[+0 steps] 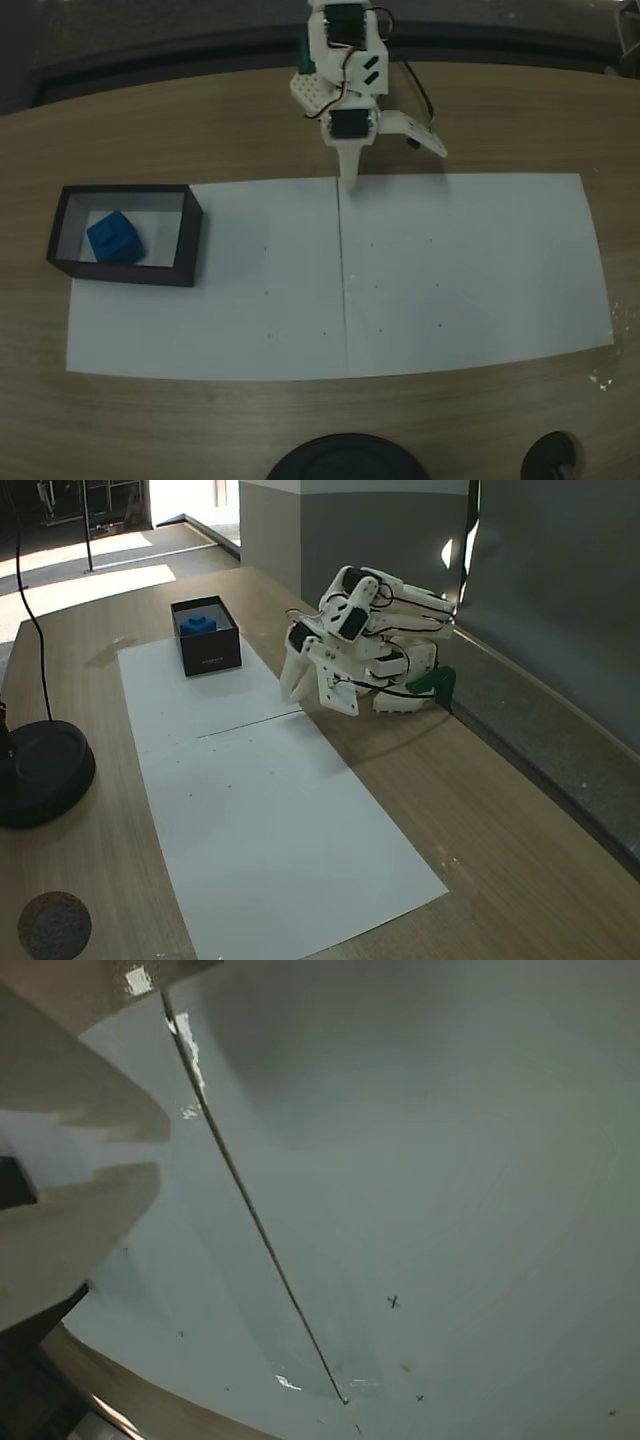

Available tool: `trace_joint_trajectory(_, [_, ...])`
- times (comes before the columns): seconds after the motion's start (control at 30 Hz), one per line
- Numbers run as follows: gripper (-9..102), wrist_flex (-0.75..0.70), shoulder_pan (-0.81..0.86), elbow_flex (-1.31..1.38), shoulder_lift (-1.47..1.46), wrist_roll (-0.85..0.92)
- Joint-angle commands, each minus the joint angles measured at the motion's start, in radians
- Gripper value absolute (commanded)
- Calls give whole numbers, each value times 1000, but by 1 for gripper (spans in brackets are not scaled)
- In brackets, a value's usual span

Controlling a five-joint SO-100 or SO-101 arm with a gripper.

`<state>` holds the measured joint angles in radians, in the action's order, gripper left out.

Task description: Grab a blue square and put it in the box.

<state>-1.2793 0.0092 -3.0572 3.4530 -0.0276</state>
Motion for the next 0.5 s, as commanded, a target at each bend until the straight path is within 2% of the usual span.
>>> trace_joint_trajectory(0.0, [0, -14, 15, 57, 23, -3])
trace_joint_trajectory(0.47, [0, -14, 9, 57, 23, -3])
